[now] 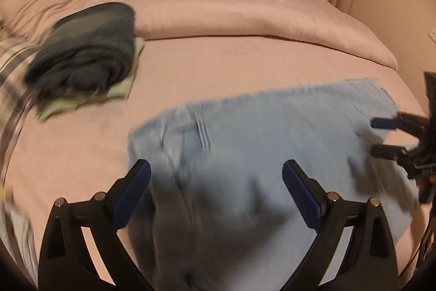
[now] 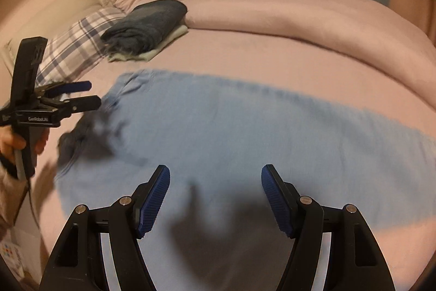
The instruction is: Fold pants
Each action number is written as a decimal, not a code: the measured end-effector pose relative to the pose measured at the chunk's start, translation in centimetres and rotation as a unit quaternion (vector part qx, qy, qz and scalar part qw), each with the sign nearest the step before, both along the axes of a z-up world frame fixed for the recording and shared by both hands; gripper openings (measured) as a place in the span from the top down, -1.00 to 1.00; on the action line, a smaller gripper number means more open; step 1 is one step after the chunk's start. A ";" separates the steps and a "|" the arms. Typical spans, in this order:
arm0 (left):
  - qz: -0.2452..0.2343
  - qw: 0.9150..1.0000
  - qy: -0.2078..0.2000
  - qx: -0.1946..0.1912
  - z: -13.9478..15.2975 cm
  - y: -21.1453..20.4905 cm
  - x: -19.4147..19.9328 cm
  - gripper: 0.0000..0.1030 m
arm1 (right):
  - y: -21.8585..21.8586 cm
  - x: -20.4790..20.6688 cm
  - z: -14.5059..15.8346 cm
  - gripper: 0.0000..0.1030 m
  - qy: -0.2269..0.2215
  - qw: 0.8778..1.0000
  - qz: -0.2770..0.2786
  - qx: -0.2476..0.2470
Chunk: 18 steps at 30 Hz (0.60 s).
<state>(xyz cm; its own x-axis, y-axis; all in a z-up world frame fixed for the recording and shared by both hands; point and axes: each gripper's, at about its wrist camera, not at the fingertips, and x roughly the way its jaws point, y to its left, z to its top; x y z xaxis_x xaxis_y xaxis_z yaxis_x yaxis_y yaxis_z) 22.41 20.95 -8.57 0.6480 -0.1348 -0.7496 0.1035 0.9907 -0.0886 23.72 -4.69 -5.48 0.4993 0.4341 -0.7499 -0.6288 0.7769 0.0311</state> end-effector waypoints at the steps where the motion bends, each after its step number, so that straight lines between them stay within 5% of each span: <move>1: -0.011 1.000 0.007 -0.005 -0.1 0.4 1.3 -0.90 | 0.4 1.0 0.2 -0.35 -0.003 1.000 0.008 -0.007; 9: -0.065 0.991 0.113 0.006 -2.8 3.8 9.2 -0.90 | 4.9 11.0 0.4 -0.35 -0.014 0.990 0.077 -0.113; 12: -0.092 0.985 0.149 -0.012 -3.8 4.3 9.8 -0.90 | 5.8 13.6 -0.8 -0.35 0.024 0.985 0.109 -0.133; 18: -0.123 0.974 0.188 0.038 -5.7 3.5 9.9 -0.64 | 6.2 16.3 -3.9 -0.35 0.093 0.976 0.124 -0.154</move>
<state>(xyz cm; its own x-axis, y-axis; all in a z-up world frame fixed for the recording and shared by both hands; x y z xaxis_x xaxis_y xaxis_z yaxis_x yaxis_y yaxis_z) 32.35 24.43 -14.30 0.2818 -0.1858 -0.9413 0.3133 0.9451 -0.0928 39.97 1.53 -9.34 0.2499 0.2634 -0.9318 -0.8049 0.5914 -0.0487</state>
